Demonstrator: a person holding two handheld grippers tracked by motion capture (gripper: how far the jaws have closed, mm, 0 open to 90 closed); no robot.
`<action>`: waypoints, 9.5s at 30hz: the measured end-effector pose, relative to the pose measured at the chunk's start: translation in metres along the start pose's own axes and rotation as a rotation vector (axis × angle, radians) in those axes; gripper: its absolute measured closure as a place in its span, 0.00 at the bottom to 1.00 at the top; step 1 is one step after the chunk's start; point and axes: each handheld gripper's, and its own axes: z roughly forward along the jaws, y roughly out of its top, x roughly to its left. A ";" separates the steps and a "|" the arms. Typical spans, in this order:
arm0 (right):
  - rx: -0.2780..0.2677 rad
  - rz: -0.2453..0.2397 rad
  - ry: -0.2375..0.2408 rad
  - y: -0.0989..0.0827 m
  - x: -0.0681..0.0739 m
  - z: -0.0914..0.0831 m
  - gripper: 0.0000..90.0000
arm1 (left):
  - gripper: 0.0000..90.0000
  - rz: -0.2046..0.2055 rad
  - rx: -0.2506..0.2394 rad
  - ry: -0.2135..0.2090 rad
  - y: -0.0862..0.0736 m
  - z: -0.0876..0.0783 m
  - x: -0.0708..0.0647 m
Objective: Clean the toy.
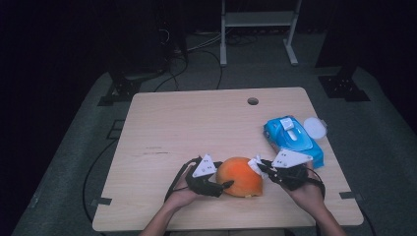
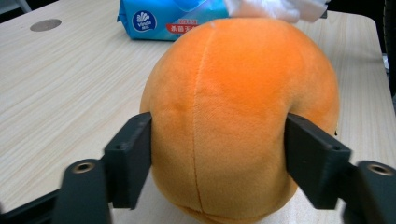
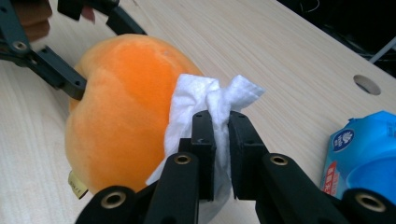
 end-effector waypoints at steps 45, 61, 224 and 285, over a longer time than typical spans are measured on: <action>-0.042 -0.018 0.139 0.003 0.019 0.006 0.87 | 0.05 0.039 -0.002 -0.065 0.006 0.010 -0.010; -0.048 -0.014 0.174 0.001 0.024 0.007 0.88 | 0.31 -0.217 -0.016 -0.010 -0.009 0.004 0.021; -0.177 0.138 0.256 0.014 0.010 0.006 0.89 | 0.37 0.146 -0.026 0.045 0.008 0.001 -0.018; -0.154 0.035 0.074 0.019 0.026 -0.002 0.90 | 0.30 -0.023 -0.040 0.011 0.019 0.014 -0.022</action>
